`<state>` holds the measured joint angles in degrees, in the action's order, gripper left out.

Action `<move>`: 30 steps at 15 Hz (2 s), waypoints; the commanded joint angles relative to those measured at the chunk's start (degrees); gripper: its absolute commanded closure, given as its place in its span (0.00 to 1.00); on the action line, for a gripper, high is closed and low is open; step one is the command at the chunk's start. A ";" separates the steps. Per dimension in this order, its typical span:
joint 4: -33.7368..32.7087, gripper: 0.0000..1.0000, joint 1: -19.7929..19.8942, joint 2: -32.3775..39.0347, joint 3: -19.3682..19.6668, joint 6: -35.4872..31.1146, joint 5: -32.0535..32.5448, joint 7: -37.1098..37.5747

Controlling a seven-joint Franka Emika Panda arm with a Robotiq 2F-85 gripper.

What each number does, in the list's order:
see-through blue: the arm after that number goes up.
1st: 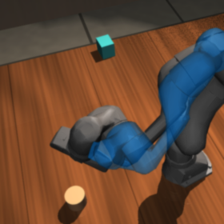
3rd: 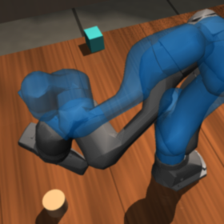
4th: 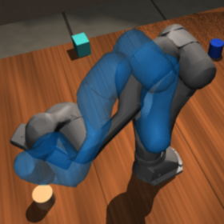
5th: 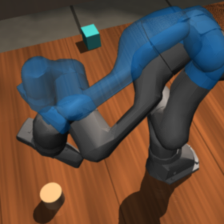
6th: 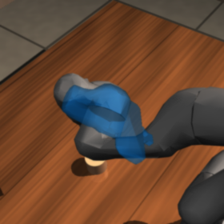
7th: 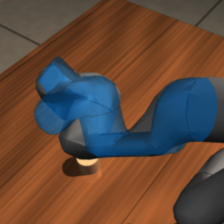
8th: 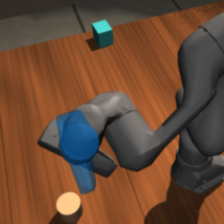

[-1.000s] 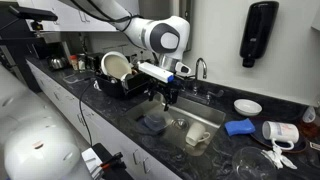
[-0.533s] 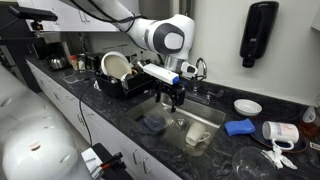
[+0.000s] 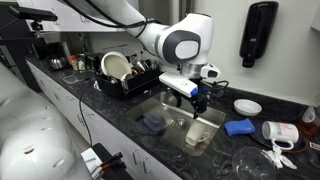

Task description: Put the cup upright

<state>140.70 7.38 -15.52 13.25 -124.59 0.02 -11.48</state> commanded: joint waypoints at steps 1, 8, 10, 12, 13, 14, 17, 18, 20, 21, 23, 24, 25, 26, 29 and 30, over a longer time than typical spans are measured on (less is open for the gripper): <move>0.73 0.00 -0.64 3.32 -0.58 -7.18 -2.38 -2.52; 1.81 0.00 -0.81 9.12 -3.95 -18.73 2.11 1.65; 0.38 0.00 -1.37 11.27 -4.81 -17.07 2.23 1.31; 1.27 0.00 -0.95 9.57 -4.69 -16.52 1.32 0.97; 1.17 0.00 -1.09 10.08 -4.90 -16.52 1.32 0.98; 1.11 0.00 -1.16 10.30 -4.98 -16.52 1.33 0.98; 0.98 0.00 -1.16 10.32 -4.98 -16.53 1.33 0.98; 0.98 0.00 -1.16 10.32 -4.98 -16.53 1.33 0.98; 0.97 0.00 -1.16 10.32 -4.99 -16.53 1.33 0.98; 0.97 0.00 -1.15 10.32 -4.98 -16.53 1.33 0.98; 0.44 0.00 -1.54 11.32 -5.66 -17.50 1.85 3.22; 0.47 0.00 -1.70 11.79 -6.07 -19.02 2.15 4.89; 0.14 0.00 -2.10 12.20 -6.52 -19.60 1.19 5.69; -0.25 0.00 -2.48 12.85 -7.11 -20.35 0.44 7.00; -1.79 0.00 -3.43 15.39 -8.86 -21.16 0.70 13.13; -2.72 0.00 -3.62 16.68 -9.35 -20.75 1.69 16.01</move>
<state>141.18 4.30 -3.77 5.36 -144.38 0.96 -1.24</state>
